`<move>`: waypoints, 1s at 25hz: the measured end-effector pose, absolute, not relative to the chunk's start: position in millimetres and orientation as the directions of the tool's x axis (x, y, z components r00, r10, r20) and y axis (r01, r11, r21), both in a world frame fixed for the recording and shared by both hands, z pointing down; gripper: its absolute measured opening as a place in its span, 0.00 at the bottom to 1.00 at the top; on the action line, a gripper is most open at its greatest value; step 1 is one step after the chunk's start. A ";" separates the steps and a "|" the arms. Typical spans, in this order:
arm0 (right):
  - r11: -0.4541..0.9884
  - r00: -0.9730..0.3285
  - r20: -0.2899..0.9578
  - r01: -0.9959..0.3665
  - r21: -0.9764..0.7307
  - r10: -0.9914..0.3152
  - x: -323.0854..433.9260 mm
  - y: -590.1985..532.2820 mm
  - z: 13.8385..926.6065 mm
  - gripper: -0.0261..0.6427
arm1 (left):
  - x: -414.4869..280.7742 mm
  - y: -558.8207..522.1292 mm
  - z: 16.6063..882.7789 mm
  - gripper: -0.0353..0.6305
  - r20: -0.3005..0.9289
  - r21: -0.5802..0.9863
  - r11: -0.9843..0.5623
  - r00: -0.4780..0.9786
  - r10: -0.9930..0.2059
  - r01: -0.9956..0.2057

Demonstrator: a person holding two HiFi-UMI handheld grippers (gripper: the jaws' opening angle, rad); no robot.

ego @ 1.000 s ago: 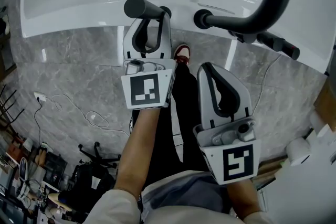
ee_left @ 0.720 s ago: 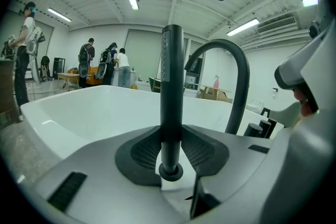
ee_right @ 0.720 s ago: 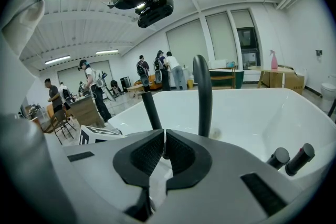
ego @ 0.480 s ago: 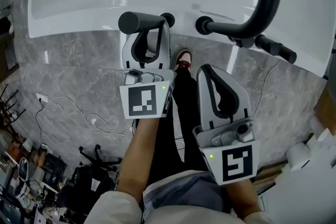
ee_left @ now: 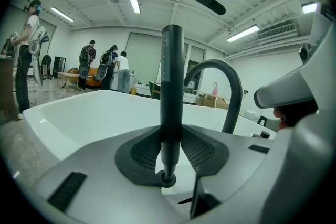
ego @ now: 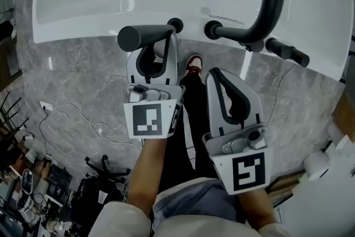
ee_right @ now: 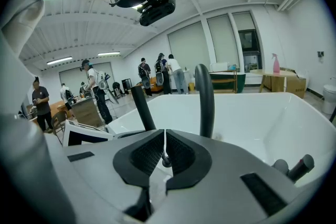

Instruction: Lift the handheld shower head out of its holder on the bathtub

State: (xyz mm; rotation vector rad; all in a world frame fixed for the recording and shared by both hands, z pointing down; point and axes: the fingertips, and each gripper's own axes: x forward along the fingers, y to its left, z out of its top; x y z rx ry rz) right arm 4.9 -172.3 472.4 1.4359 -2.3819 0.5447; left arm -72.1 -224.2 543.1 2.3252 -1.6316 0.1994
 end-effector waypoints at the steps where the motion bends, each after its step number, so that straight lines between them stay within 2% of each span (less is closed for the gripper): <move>1: 0.430 -0.453 0.443 -0.889 -0.160 -0.773 4.2 -172.0 468.8 0.07 | -73.6 -223.1 540.7 0.23 0.277 0.157 -0.314 0.347 -0.896 -0.936; 25: 0.495 -0.505 0.362 -0.859 -0.129 -0.783 -12.5 -182.4 358.9 0.07 | -99.5 -209.1 433.4 0.23 0.248 0.206 -0.305 0.351 -0.903 -0.930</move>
